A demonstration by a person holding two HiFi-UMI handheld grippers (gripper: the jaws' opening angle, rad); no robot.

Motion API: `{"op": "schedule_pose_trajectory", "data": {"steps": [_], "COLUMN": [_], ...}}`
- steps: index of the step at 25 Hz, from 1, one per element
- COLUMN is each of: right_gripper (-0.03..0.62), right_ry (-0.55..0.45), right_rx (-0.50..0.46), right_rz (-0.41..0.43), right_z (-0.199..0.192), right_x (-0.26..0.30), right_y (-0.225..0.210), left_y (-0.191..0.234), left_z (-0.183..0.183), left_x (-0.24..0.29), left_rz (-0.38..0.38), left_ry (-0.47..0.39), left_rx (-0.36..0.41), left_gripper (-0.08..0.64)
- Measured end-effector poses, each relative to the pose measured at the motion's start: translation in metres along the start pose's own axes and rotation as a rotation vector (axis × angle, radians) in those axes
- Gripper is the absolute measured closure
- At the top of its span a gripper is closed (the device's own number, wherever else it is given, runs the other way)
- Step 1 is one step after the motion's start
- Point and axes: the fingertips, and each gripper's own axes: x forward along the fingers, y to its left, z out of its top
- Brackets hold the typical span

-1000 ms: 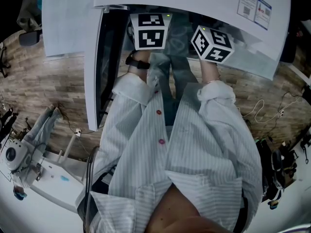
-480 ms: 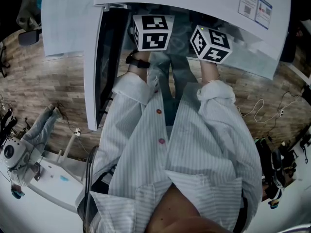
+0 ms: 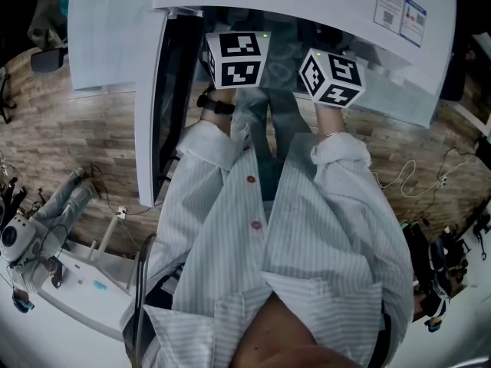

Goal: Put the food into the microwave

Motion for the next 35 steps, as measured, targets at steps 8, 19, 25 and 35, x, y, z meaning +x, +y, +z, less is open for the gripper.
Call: {"op": "schedule_pose_trajectory", "data": {"steps": [8,19,25,35], "right_gripper": [0.459,0.471,0.495,0.532], "right_ry": [-0.01,-0.014,-0.032,-0.074], "right_rx": [0.016,0.043,0.043,0.029], "right_rz": [0.058,0.177,0.229,0.335], "right_z": [0.008,0.024,0.039,0.063], "right_x": [-0.021,-0.051,-0.071,-0.094], "right_y": [0.026,0.056,0.072,0.096], "left_y": [-0.003,-0.02,-0.029,-0.047], "left_z": [0.014,0.033,0.052,0.074], "left_x": [-0.036,-0.083,-0.106,-0.128], "left_rz": [-0.04,-0.074,-0.093,-0.126], "left_ry": [-0.061,-0.124,-0.171,-0.217], "left_rx": [-0.033,-0.072,-0.063,-0.073], "left_gripper": [0.403,0.454,0.477,0.5]}}
